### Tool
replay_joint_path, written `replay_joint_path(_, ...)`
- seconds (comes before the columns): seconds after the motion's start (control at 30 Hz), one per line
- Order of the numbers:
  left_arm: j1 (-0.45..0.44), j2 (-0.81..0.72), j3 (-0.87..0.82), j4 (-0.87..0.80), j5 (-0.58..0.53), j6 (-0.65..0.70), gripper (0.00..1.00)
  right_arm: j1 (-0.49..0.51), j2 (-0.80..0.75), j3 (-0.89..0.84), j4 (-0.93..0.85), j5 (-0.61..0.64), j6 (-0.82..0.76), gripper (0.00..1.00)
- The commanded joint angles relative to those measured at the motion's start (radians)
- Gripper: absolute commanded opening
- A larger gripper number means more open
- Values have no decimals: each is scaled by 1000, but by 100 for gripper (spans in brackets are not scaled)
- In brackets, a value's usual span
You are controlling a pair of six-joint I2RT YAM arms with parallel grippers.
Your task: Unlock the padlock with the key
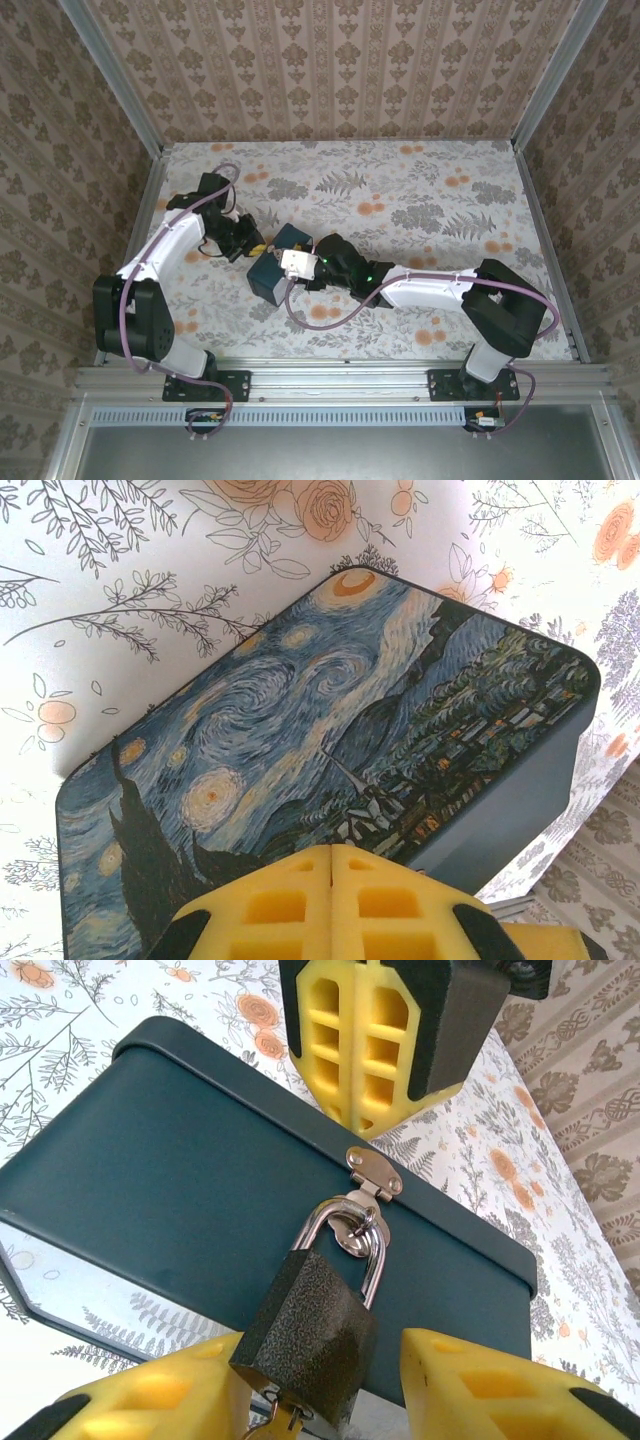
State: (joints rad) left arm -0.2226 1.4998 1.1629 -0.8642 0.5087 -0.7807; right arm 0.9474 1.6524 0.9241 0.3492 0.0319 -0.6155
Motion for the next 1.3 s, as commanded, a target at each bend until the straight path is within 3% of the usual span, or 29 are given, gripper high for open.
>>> replay_joint_path(0.0,-16,11,-21,-13,-5,21,0,8,-13,38,8,25,40,40)
replay_joint_path(0.37,-40,-5,-34,-17,-18,9,0,7,3,132,-132,77,197,19)
replay_joint_path(0.47,-40,-20,-27,-30,-27,16,0,-2,22,183,-224,102,297,15)
replay_joint_path(0.57,-42,-36,-20,-48,-22,33,0,-11,35,256,-360,140,503,10)
replay_joint_path(0.73,-44,-82,-63,-49,21,23,0,-15,18,313,-512,170,827,10)
replay_joint_path(0.87,-48,-107,-79,-52,40,19,0,-42,15,322,-554,69,1021,11)
replay_joint_path(1.1,-89,-125,-103,15,80,-52,0,-83,52,316,-525,-83,1202,10)
replay_joint_path(1.27,-127,-136,-141,82,105,-118,0,-62,22,250,-435,-18,1309,9)
